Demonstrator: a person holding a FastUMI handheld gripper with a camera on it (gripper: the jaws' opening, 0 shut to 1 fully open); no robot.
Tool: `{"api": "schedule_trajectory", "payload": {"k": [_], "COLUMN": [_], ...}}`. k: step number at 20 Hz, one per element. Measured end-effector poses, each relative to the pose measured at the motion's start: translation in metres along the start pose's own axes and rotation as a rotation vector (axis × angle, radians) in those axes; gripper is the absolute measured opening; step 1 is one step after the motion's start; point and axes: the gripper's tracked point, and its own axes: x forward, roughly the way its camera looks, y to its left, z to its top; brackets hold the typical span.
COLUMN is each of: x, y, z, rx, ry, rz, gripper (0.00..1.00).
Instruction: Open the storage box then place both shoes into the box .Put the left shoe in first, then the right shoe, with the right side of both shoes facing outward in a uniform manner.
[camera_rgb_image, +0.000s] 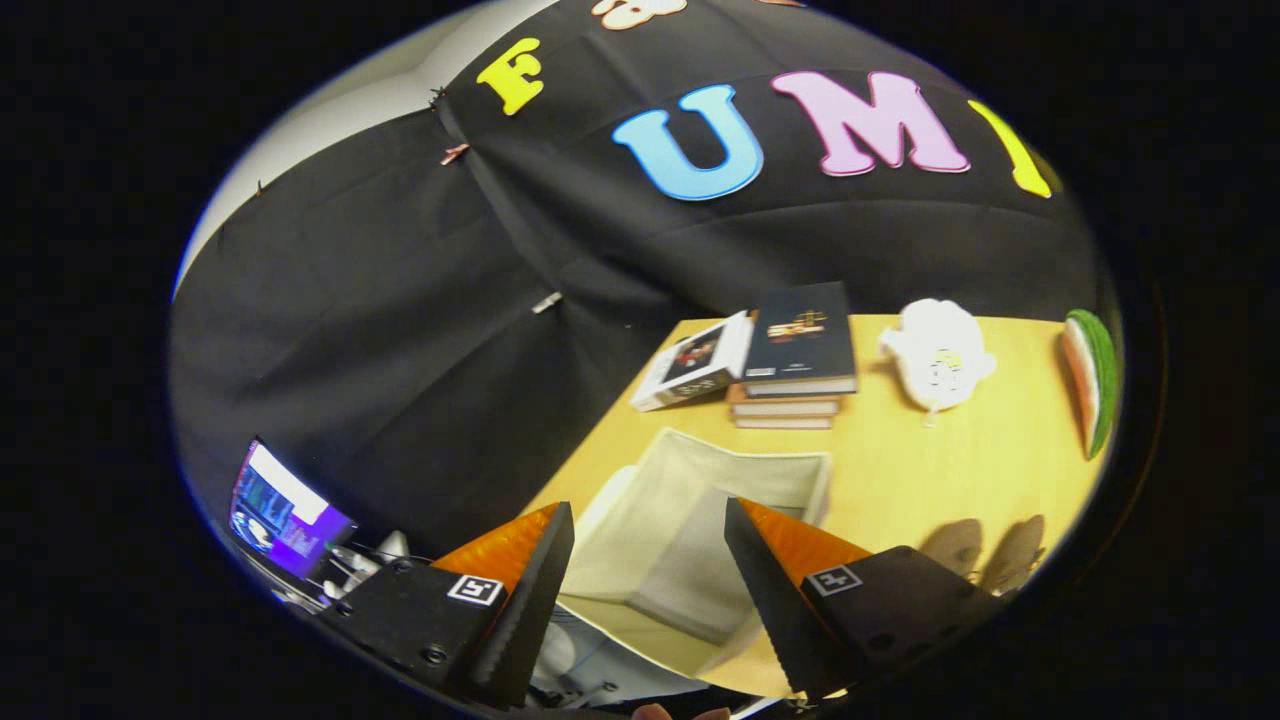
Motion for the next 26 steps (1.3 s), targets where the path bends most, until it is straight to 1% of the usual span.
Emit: {"api": "schedule_trajectory", "payload": {"k": [3,5,10,13,18,20,21,26], "x": [-0.026,-0.042,-0.066,-0.082,-0.069,-0.059,-0.055,-0.02], "y": [-0.056,-0.089,-0.163,-0.196,-0.237,-0.251,-0.255,-0.271], "z": [-0.014,-0.03,-0.079,-0.114,-0.158,-0.171,-0.18,-0.187], "rx": [-0.034,-0.05,-0.044,-0.049,-0.033,-0.009,0.004,0.07], "ry": [0.005,0.03,0.106,0.175,0.252,0.272,0.271,0.269], "rz": [-0.147,-0.226,-0.394,-0.467,-0.521,-0.534,-0.535,-0.532], "gripper": [0.94,0.94,0.94,0.93,0.91,0.87,0.83,0.72]}}
